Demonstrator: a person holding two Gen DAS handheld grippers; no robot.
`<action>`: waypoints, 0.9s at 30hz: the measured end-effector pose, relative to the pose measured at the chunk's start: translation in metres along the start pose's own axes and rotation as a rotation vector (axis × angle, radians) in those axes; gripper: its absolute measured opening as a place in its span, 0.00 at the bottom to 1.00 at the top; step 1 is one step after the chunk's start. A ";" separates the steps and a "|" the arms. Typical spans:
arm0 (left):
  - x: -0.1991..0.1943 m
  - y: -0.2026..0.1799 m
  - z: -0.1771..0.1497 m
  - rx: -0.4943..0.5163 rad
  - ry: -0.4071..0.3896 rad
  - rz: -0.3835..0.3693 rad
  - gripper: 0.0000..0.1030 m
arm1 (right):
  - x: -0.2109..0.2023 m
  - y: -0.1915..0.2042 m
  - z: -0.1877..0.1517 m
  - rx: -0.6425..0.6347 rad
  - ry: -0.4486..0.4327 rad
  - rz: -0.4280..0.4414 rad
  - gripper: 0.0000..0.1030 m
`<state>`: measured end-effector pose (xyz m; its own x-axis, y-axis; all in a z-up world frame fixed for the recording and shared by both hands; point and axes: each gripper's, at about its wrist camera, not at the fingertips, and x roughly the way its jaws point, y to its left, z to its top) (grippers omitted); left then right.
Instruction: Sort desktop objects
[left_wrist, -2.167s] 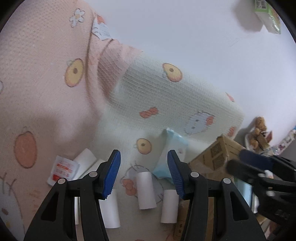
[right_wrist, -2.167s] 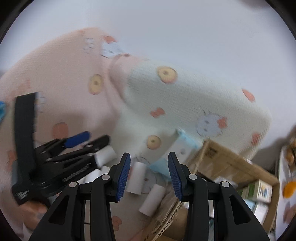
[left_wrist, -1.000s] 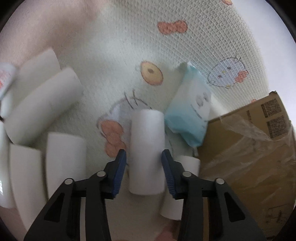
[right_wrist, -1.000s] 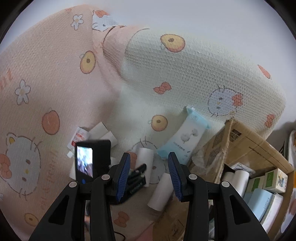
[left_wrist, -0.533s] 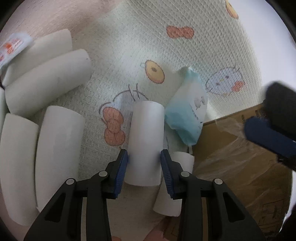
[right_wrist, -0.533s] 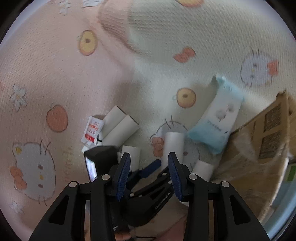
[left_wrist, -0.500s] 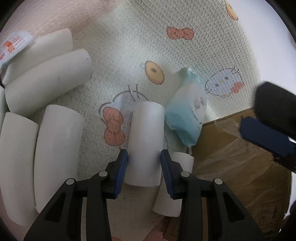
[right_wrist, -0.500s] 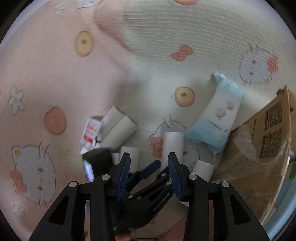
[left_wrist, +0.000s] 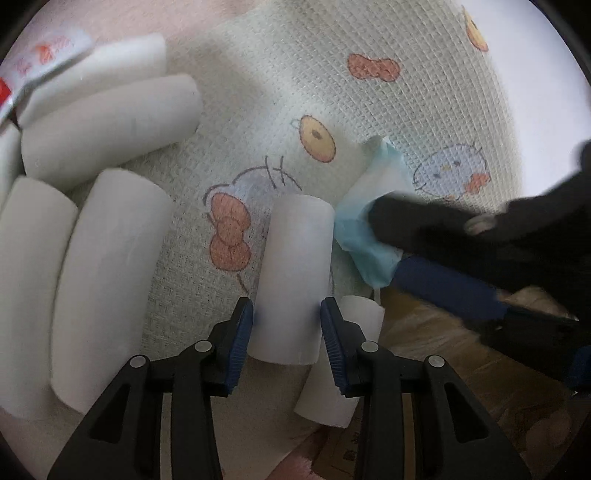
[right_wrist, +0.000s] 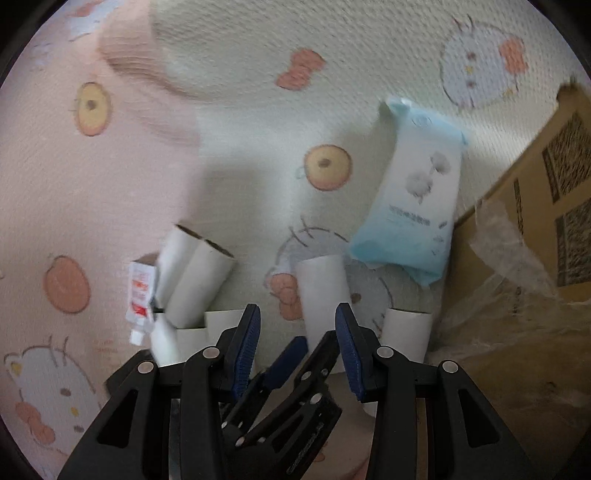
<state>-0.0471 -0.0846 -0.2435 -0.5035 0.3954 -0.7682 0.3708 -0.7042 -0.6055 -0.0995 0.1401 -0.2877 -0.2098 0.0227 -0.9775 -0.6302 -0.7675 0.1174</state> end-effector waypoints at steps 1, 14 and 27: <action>-0.001 0.000 0.000 -0.003 -0.002 0.007 0.39 | 0.007 -0.003 -0.002 0.015 0.032 0.000 0.37; -0.007 0.012 -0.001 0.009 0.024 -0.015 0.37 | 0.037 -0.024 -0.008 0.124 0.084 0.027 0.37; 0.002 0.011 0.000 0.051 0.015 -0.067 0.39 | 0.052 -0.034 -0.011 0.141 0.082 0.039 0.37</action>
<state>-0.0440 -0.0916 -0.2519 -0.5138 0.4511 -0.7297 0.2962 -0.7050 -0.6444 -0.0808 0.1601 -0.3440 -0.1783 -0.0622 -0.9820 -0.7229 -0.6688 0.1736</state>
